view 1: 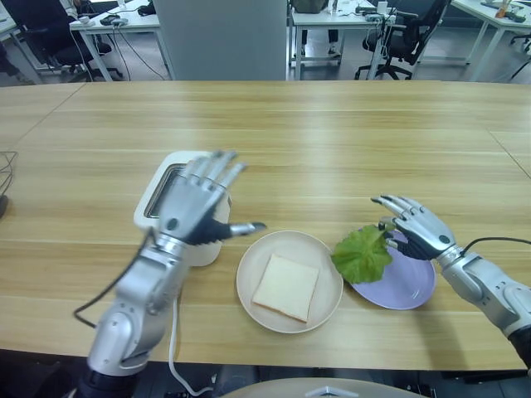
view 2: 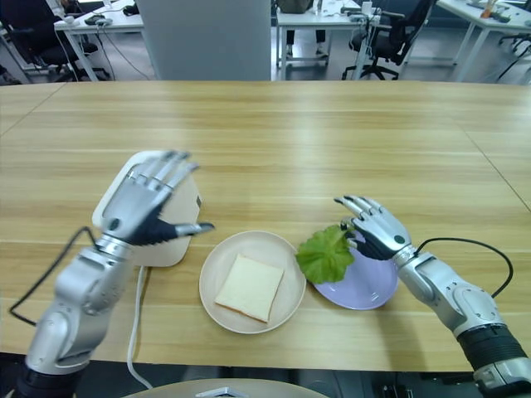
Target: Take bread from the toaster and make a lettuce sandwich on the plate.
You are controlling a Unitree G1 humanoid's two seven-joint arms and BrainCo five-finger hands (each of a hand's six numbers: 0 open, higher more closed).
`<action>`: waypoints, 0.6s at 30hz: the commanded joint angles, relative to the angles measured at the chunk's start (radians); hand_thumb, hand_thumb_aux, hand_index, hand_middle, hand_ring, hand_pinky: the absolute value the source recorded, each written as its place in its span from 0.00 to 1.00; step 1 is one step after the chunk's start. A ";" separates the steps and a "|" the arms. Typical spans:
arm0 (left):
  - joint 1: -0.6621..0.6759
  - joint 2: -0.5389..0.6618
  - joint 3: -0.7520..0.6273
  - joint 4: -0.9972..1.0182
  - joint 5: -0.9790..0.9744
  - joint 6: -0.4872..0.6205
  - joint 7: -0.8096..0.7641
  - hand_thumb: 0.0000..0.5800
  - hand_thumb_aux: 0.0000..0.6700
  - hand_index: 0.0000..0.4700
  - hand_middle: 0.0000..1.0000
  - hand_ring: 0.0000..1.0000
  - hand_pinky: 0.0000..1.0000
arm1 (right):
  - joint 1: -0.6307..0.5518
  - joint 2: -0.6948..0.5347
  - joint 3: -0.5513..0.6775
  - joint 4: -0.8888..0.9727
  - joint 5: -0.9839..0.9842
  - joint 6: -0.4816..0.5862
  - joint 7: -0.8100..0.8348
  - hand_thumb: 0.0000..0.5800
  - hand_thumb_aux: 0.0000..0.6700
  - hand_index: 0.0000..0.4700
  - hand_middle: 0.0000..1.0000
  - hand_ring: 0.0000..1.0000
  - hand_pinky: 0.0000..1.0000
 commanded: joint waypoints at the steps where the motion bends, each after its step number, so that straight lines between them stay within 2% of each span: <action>1: 0.035 0.026 0.107 0.020 0.060 0.076 -0.043 0.00 0.00 0.00 0.00 0.00 0.00 | 0.040 0.030 -0.055 -0.176 0.057 0.013 0.062 1.00 1.00 0.98 0.00 0.00 0.00; 5: 0.061 0.054 0.137 0.103 0.121 0.142 -0.106 0.00 0.00 0.00 0.00 0.00 0.00 | 0.060 0.084 -0.076 -0.315 0.096 0.033 0.122 1.00 1.00 0.98 0.00 0.00 0.00; 10: 0.039 0.048 0.076 0.211 0.127 0.178 -0.184 0.00 0.00 0.00 0.00 0.00 0.00 | 0.062 0.174 -0.041 -0.427 0.132 0.056 0.210 1.00 1.00 0.98 0.00 0.00 0.00; 14: -0.026 0.018 0.014 0.298 0.097 0.180 -0.178 0.00 0.00 0.00 0.00 0.00 0.00 | 0.062 0.260 0.031 -0.441 0.140 0.067 0.276 1.00 1.00 0.98 0.00 0.00 0.00; 18: -0.106 0.013 -0.026 0.384 0.076 0.178 -0.159 0.00 0.00 0.00 0.00 0.00 0.00 | 0.067 0.315 0.105 -0.376 0.101 0.055 0.309 1.00 1.00 0.98 0.00 0.00 0.00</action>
